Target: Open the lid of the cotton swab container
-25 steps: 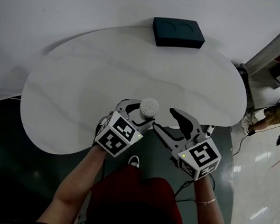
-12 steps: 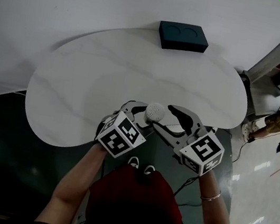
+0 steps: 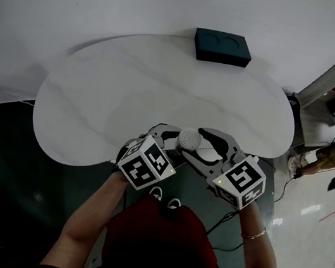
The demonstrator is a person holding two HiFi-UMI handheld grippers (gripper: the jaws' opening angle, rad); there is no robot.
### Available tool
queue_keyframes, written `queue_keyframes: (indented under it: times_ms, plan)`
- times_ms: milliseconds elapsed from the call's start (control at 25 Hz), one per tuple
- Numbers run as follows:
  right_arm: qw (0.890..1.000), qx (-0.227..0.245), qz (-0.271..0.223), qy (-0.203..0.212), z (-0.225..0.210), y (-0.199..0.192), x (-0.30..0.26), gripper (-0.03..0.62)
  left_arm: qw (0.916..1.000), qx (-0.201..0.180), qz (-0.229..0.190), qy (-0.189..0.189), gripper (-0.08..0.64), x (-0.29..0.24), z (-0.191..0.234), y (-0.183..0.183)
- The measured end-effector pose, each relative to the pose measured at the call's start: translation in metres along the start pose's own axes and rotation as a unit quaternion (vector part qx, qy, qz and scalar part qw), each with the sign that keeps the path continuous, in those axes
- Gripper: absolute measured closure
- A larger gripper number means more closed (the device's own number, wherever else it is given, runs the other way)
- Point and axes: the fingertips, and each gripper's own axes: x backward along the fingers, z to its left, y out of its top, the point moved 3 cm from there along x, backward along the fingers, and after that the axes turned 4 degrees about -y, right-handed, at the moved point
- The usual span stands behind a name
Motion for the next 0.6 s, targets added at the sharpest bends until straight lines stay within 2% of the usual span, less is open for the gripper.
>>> queue_keyframes:
  times_ms: [160, 600]
  plan:
    - [1.0, 0.011, 0.014, 0.008, -0.001, -0.008, 0.005, 0.33, 0.9999, -0.009, 0.001, -0.004, 0.293, -0.005, -0.007, 0.003]
    - [0.999, -0.007, 0.025, 0.043, -0.007, -0.003, 0.012, 0.336, 0.9994, -0.033, 0.0, 0.011, 0.298, -0.01, -0.01, 0.009]
